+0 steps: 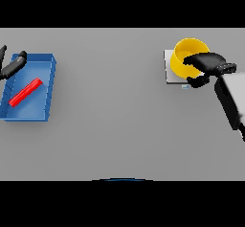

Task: Pick up the red beaker and tilt it to pour out 1 green nut into yellow bowl. Pick up the yellow bowl and place it on the metallic measuring scale.

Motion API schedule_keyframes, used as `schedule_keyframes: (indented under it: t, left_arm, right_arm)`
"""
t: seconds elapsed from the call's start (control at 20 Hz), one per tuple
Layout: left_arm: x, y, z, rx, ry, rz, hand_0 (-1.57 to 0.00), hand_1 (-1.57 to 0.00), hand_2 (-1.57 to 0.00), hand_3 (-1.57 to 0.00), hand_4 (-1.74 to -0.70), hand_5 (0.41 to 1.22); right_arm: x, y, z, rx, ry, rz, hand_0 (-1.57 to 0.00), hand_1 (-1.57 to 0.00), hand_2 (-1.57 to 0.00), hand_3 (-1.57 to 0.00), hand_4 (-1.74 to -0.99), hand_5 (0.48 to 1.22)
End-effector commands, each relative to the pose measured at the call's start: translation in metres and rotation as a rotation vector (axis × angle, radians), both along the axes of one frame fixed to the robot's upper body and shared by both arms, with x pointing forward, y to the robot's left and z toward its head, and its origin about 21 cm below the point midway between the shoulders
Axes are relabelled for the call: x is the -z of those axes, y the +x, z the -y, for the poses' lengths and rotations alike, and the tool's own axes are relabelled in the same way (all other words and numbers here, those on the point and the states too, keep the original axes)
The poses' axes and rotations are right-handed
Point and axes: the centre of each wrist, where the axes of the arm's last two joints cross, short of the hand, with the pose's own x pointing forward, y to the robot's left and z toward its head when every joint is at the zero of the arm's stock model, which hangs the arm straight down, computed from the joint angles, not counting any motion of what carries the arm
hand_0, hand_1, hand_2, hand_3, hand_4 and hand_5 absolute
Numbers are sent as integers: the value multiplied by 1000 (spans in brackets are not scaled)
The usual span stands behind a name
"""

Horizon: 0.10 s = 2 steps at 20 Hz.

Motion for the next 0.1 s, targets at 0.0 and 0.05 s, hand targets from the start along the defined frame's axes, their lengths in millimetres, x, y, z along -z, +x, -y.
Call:
schedule_keyframes:
  t: [0.0, 0.05]
  left_arm:
    - [-1, 2, 1, 2, -7, 0, 1, 1, 1, 1, -720, 694]
    - [-2, 1, 3, -1, -7, 3, 1, 1, 1, 1, -720, 693]
  right_arm:
    - [0, 0, 1, 0, 1, 0, -49, -79, -129, -297, -1412, 771]
    - [1, -1, -3, 1, 2, -4, -39, -63, -103, -272, -1410, 759]
